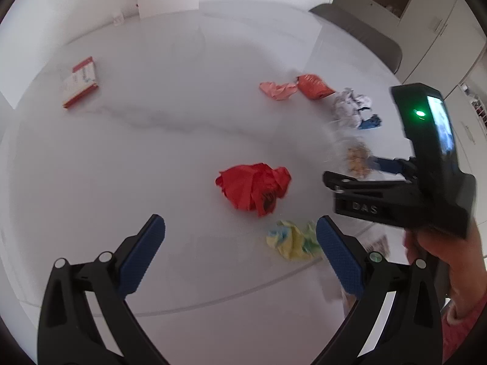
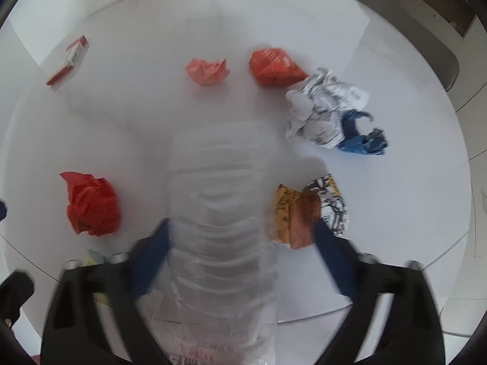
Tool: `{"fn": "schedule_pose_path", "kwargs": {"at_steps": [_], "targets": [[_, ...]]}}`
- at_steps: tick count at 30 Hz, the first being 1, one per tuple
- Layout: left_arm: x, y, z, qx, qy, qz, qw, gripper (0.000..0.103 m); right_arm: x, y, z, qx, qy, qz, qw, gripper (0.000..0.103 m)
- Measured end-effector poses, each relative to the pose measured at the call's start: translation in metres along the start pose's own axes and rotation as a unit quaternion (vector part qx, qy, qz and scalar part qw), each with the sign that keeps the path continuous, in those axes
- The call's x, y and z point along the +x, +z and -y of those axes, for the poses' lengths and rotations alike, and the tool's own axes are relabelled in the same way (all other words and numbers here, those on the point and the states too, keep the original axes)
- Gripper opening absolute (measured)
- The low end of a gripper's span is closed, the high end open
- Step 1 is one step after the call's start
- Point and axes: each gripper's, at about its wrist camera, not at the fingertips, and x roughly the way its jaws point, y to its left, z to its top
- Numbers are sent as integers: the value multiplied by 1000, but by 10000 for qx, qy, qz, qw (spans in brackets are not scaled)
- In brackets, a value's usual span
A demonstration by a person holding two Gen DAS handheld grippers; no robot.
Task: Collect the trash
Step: 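Grasp the clear plastic bottle with the right gripper while the left grasps the red bag, then drop the plastic bottle into the bin with the right gripper while the left drops the red bag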
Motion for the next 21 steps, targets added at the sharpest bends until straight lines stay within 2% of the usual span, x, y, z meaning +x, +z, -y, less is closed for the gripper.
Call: {"fn": "schedule_pose_path", "kwargs": {"at_steps": [1,6,9,12,14,17,21], "targets": [[8,4,0,-3,-2,-56,10000,95,-1,0,2,34,24,26,10000,62],[35,17,6,-64,-24,-189,9998,95,-33,-4,21,313,149,406,9986,63],[49,23,11,-41,73,-207,9998,93,-73,-12,44,694,480,795,9933,63],[61,27,18,46,184,-255,9995,81,-111,-33,65,946,626,1131,9871,63],[67,28,19,48,156,-303,9994,67,-127,-43,75,1065,578,1266,9845,63],[73,27,20,55,173,-320,9993,53,-151,-74,97,1356,455,1377,9801,63],[71,25,20,121,168,-185,9996,45,-170,-115,123,1860,422,1437,9711,63]]}}
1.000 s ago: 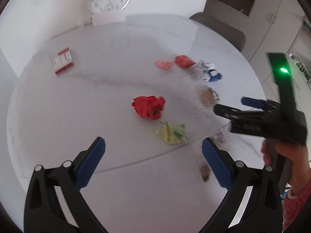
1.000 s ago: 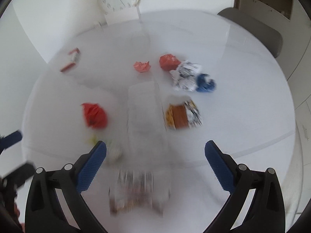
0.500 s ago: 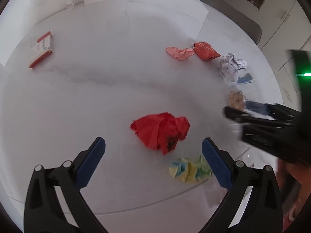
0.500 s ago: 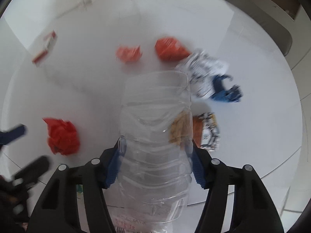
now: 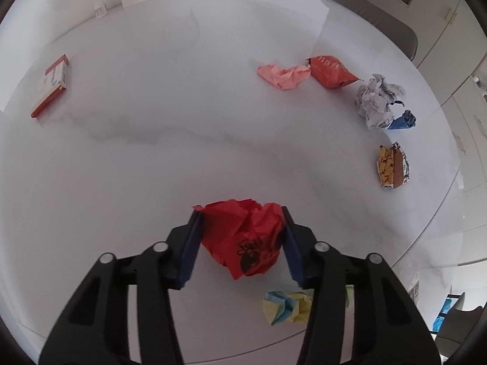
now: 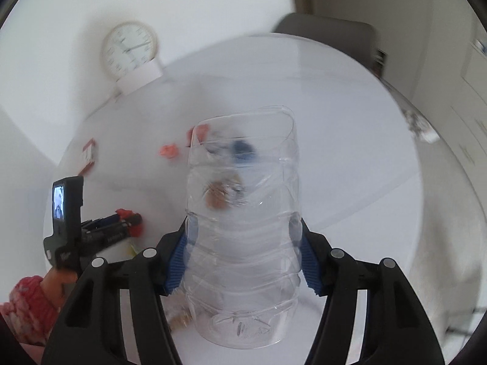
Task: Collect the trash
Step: 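Drop the plastic bottle into the bin with the right gripper while the left drops the red bag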
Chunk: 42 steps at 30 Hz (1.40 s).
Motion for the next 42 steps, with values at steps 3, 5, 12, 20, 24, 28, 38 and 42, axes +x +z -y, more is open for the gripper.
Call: {"fn": "schedule_pose_path", "kwargs": {"at_steps": [3,5,12,20,24,28,38,42], "targets": [[-9,-1,2,73,5,116,9999,43,-31,-25,32,292,-222,83,9993,63],[-24,-1,4,160,48,285,9995,43,-51,-39,59,403,-450,103,9981,63],[-104,-19,40,690,-100,776,9945,43,-58,-140,151,1194,-1336,-539,9824,63],[-158,-80,139,1432,-982,604,9830,44,12,-235,191,1399,-1242,-1401,9723,63],[-161,-115,194,1869,-1283,425,9730,44,23,-248,186,1241,-1034,-1501,9754,63],[-155,-149,241,2330,-1472,248,9609,44,36,-254,188,1057,-915,-1596,9772,63],[-152,-213,308,3338,-1513,204,9302,44,178,-304,230,788,-997,-2833,9506,63],[-143,-231,314,3508,-1447,110,9252,44,231,-325,235,670,-1031,-3274,9368,63]]}}
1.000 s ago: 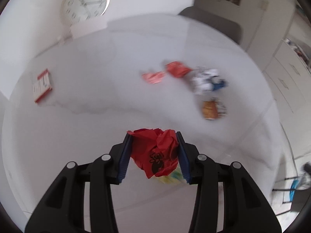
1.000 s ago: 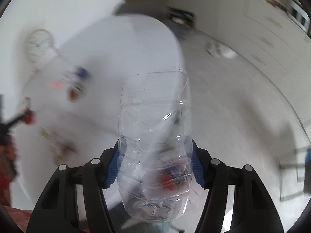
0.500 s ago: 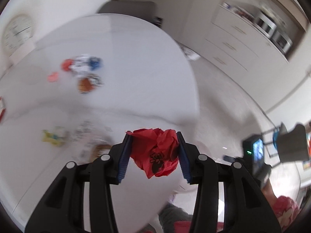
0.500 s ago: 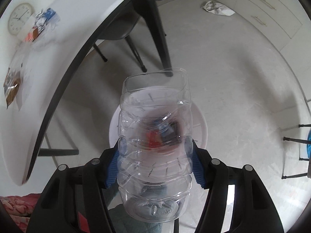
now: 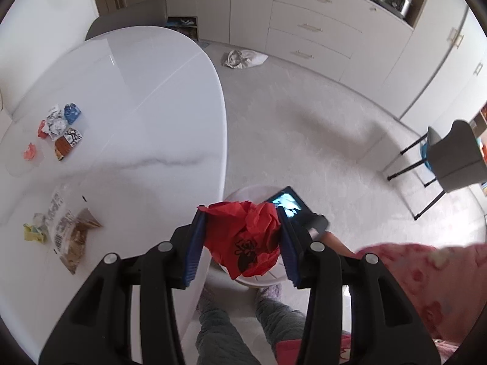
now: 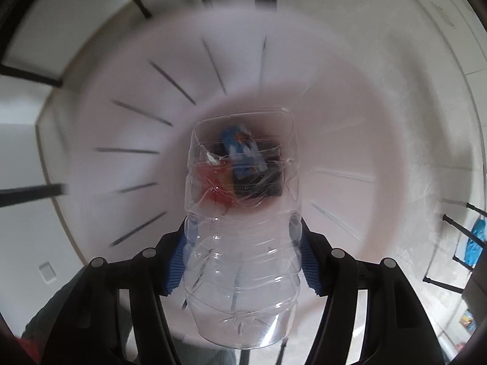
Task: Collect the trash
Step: 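Drop the plastic bottle into the bin with the right gripper while the left drops the red bag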
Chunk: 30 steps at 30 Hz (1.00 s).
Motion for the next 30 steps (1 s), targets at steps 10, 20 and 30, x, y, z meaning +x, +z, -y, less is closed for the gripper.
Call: {"fn": "schedule_pose_path", "kwargs": {"at_steps": [10,20,30], "targets": [[15,-17,8,-102,-22,-189,9998,44,3,-4,-5,-68,135,202,9997,76],[24,-15,9,-129,-45,-194,9997,44,-93,-44,14,-18,294,1141,9930,78],[85,-16,33,-144,-353,-684,9969,44,-200,-121,65,298,-321,1809,9825,89]]}}
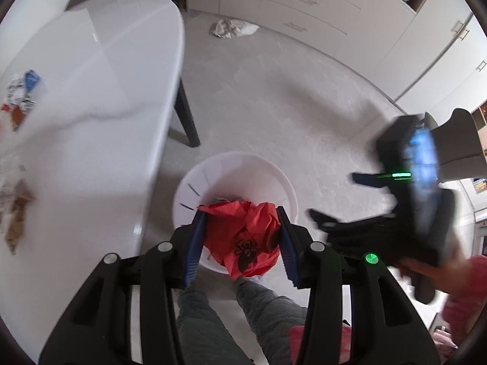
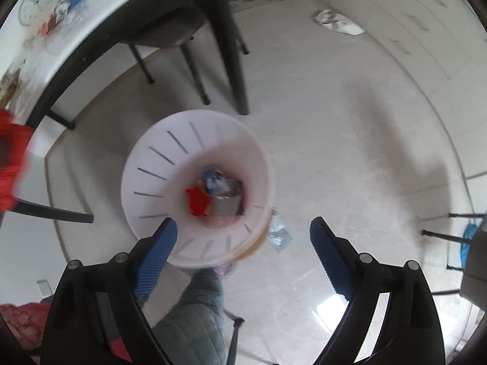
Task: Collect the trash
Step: 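Drop the plastic bottle into the bin with the right gripper while the left drops the red bag, then move both open grippers back over the table toward the remaining wrappers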
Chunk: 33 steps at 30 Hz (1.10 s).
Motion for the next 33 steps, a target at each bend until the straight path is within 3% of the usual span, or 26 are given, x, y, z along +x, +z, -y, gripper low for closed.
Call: {"fn": "schedule_pose_path", "kwargs": {"at_steps": [5,9,14,24,28,33], "targets": [[63,1,2,-32,-92,-490,9988,44,-7,-20,21,183,-222,-104,9995,90],[118,1,0,39,91,-902,9959,44,-3,-23,23,197,-222,-128,9995,90],[141,0,-3,95,81,-1061,9943,52,0,-22,21,151,-153,-127,9997,90],[116,-1,14,121,-31,-828,9965,74,-11,-22,24,155,-167,-57,9997,90],[78,5,22,75,-171,-572,9982,84,-23,-18,32,256,-224,72,9994,90],[5,15,22,-68,-202,-11,9998,86,-52,-4,37,268,-259,389,9985,90]]}}
